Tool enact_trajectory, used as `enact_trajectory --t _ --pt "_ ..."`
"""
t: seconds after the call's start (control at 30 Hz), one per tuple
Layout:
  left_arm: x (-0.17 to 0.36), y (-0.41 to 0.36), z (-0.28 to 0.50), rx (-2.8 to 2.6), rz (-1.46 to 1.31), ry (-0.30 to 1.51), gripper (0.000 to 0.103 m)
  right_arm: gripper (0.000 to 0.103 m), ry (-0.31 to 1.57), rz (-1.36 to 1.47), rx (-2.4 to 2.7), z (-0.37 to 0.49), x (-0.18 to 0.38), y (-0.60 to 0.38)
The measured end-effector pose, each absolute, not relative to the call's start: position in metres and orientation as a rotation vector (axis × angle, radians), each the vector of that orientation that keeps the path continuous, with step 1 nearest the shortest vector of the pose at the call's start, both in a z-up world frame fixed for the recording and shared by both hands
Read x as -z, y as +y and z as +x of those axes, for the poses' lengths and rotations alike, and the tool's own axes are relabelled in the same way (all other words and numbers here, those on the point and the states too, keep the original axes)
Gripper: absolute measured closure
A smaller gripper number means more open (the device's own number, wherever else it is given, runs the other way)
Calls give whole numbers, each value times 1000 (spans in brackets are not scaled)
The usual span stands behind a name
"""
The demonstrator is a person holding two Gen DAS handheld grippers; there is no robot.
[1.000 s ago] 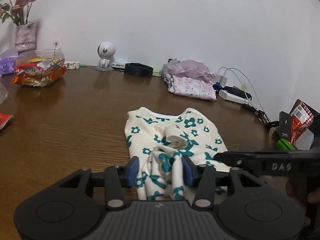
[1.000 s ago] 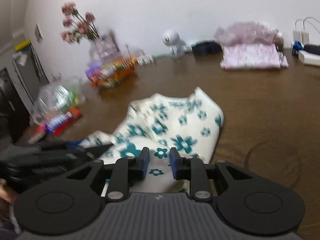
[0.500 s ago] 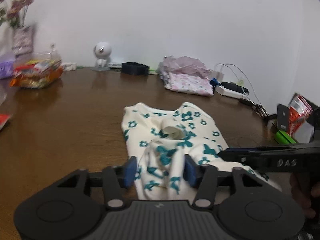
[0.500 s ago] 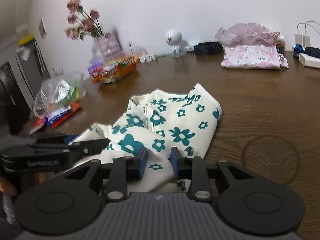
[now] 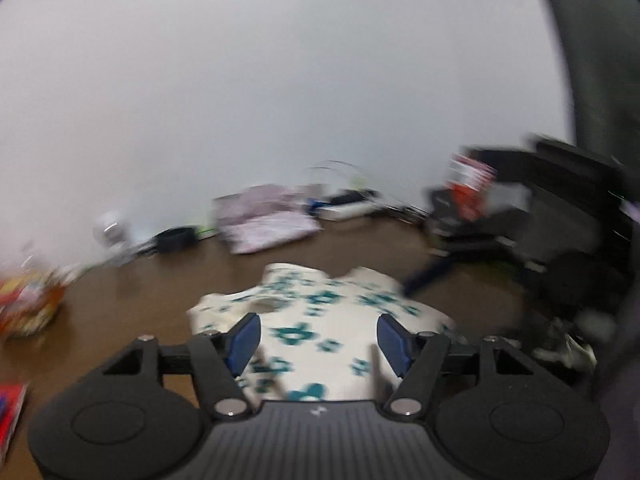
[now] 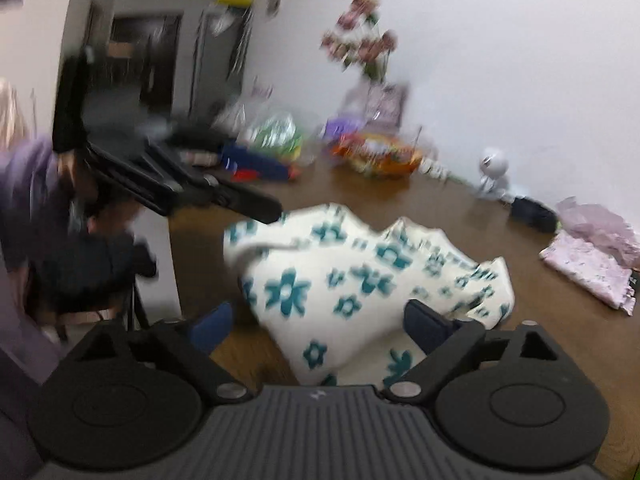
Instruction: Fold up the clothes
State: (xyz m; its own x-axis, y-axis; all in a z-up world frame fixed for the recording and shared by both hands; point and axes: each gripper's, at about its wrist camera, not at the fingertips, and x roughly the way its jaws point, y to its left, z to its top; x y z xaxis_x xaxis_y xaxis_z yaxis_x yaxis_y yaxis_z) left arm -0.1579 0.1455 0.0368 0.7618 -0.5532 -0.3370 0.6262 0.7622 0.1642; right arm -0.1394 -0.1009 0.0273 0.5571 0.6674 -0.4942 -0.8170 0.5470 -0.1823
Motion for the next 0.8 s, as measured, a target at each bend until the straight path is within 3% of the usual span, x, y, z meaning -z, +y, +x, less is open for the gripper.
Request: enact_trajectory --t 0.13,0.27,0.47,0.53,0.57,0.6,0.73,0.8 --pt "-23 127 -155 721 527 304 38 27 419 -523 -873 -130 -22 -91" --pt "-15 115 -154 749 623 323 37 20 444 -484 -825 -142 -30 -100" --pt "5 113 -152 740 641 356 37 20 641 170 -810 -141 -26 -150" --pt "6 111 -149 738 628 361 37 28 675 293 -806 -128 -20 -150" --pt "6 111 -149 736 627 361 37 41 692 354 -804 -121 -17 -149" --pt "7 111 -149 734 619 361 37 45 708 395 -807 -115 -17 -146" --pt "8 110 -148 717 588 359 38 46 715 423 -797 -100 -12 -127" --pt "7 109 -147 708 581 359 38 64 699 442 -807 -94 -9 -122"
